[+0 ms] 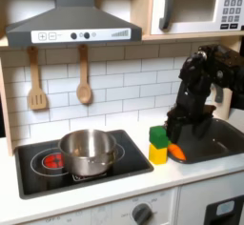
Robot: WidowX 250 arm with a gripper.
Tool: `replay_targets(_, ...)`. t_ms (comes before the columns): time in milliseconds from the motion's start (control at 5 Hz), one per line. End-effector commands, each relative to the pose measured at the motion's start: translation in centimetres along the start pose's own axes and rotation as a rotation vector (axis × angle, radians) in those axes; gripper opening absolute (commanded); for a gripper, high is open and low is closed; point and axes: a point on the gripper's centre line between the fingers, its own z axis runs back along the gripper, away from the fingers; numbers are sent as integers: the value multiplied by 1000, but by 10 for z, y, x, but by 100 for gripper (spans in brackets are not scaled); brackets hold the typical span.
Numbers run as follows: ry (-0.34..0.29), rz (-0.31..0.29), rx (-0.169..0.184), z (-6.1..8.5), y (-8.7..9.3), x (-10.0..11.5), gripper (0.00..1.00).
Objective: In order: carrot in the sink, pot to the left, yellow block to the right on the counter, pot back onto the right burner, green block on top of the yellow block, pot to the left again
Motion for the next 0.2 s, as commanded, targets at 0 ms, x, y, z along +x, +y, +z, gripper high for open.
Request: replay_targets(0, 2, 0, 0, 0, 0, 0, 100)
